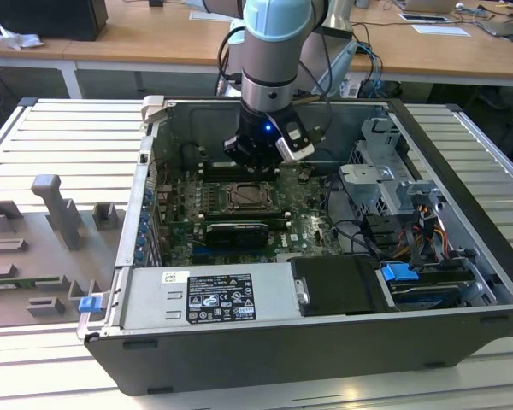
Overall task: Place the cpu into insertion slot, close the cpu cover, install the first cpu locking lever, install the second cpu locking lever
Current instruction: 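Install the second cpu locking lever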
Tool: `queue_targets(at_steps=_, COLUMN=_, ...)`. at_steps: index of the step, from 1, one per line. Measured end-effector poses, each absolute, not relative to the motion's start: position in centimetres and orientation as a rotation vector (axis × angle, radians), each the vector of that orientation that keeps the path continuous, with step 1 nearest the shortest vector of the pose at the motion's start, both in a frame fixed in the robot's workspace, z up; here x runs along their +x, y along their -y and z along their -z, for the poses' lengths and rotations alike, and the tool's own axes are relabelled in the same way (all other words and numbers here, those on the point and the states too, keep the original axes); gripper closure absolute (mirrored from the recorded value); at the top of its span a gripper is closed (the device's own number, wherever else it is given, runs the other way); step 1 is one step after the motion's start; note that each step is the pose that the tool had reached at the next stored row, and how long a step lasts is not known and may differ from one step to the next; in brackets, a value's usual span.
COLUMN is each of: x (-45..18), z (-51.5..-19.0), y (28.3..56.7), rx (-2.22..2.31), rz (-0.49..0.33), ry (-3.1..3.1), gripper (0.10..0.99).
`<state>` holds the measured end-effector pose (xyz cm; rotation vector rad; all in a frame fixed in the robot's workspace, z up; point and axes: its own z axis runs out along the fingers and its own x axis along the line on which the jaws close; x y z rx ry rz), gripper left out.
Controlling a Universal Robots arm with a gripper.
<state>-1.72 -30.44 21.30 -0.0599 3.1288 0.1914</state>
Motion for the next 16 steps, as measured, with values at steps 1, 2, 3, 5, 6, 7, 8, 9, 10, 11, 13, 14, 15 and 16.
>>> queue_targets(at_steps=1, x=-1.7, z=-21.3, y=30.5, rx=-0.06, rz=-0.191, ry=-3.129, gripper=0.98)
queue_targets(at_steps=2, x=-1.7, z=-21.3, y=30.5, rx=-0.06, rz=-0.191, ry=-3.129, gripper=0.98)
queue_targets(at_steps=3, x=-1.7, z=-21.3, y=30.6, rx=-0.06, rz=-0.191, ry=-3.129, gripper=0.98)
queue_targets(at_steps=5, x=-1.7, z=-21.3, y=30.6, rx=-0.06, rz=-0.191, ry=-3.129, gripper=0.98)
queue_targets(at_steps=6, x=-1.7, z=-21.3, y=30.6, rx=-0.06, rz=-0.191, ry=-3.129, gripper=0.98)
queue_targets(at_steps=7, x=-1.7, z=-21.5, y=30.6, rx=-0.06, rz=-0.191, ry=-3.129, gripper=0.98)
queue_targets(at_steps=8, x=-1.7, z=-21.7, y=30.6, rx=-0.06, rz=-0.191, ry=-3.129, gripper=0.98)
queue_targets(at_steps=9, x=-1.7, z=-21.9, y=30.6, rx=-0.06, rz=-0.191, ry=-3.129, gripper=0.98)
queue_targets(at_steps=10, x=-1.7, z=-22.2, y=30.6, rx=-0.06, rz=-0.191, ry=-3.129, gripper=0.98)
queue_targets(at_steps=11, x=-1.7, z=-22.6, y=30.6, rx=-0.06, rz=-0.191, ry=-3.129, gripper=0.98)
queue_targets(at_steps=13, x=-1.7, z=-22.6, y=31.0, rx=-0.06, rz=-0.191, ry=-3.129, gripper=0.98)
queue_targets(at_steps=14, x=-1.7, z=-22.6, y=31.2, rx=-0.06, rz=-0.191, ry=-3.129, gripper=0.98)
queue_targets(at_steps=15, x=-1.7, z=-22.6, y=31.4, rx=-0.06, rz=-0.191, ry=-3.129, gripper=0.98)
queue_targets(at_steps=16, x=-1.7, z=-22.6, y=31.5, rx=-0.06, rz=-0.191, ry=-3.129, gripper=0.98)
